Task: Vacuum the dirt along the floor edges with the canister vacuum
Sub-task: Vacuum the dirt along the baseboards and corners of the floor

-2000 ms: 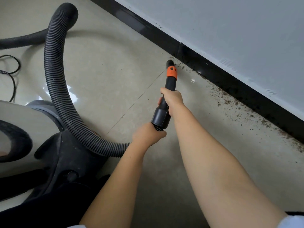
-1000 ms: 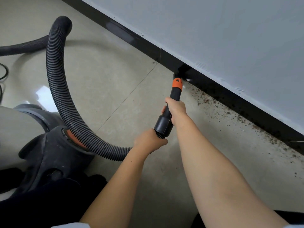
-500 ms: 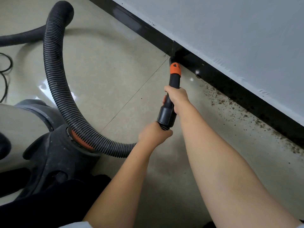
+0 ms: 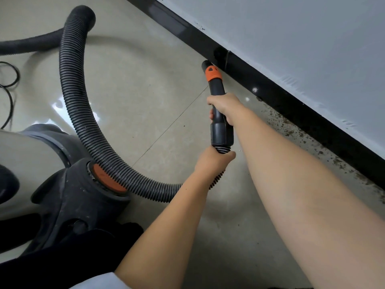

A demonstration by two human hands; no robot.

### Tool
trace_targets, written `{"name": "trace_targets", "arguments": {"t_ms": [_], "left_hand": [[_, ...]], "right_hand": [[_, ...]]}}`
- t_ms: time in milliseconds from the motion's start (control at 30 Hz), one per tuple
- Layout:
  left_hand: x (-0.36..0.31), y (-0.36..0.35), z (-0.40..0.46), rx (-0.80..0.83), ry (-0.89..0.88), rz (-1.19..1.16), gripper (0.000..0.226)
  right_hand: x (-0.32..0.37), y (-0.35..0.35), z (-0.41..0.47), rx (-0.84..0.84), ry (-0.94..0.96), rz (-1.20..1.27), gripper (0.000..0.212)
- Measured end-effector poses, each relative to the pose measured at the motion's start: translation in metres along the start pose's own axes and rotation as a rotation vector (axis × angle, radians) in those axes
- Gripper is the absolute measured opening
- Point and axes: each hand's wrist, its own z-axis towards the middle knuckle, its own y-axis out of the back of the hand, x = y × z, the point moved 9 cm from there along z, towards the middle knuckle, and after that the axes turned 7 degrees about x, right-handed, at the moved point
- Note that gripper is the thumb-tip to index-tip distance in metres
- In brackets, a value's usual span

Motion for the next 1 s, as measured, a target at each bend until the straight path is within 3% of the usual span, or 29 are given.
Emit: {"name": "trace_targets", "arguments": {"t_ms": [233,467,700,833,1000], "left_hand": [[0.029,-0.034,-0.019,0.044,0.025,-0.106,0.023],[0.080,-0.086,-0.065,0.119,0.095,-0.297,0.014],[0.107,-0.122,-0.102,0.131,0.105,-0.501,0.030],[0.113,-0.129,-0.110,0.142,0.122,-0.522,0.021],[0.123,-0.137,-0.118,0.166,0.118,-0.403,0.014]], "right_hand": [[-0.032,-0.004,-0.027,0.033,-0.026,-0.045,0.010],[-0.094,-0.015,-0.077,0.156,-0.044,-0.100,0.012],[-0.121,-0.034,-0.117,0.238,-0.059,-0.216,0.013],[-0.127,-0.030,-0.126,0.214,-0.061,-0.217,0.013],[-0.148,-0.004,-0.142,0.052,-0.068,-0.088,0.013]]}}
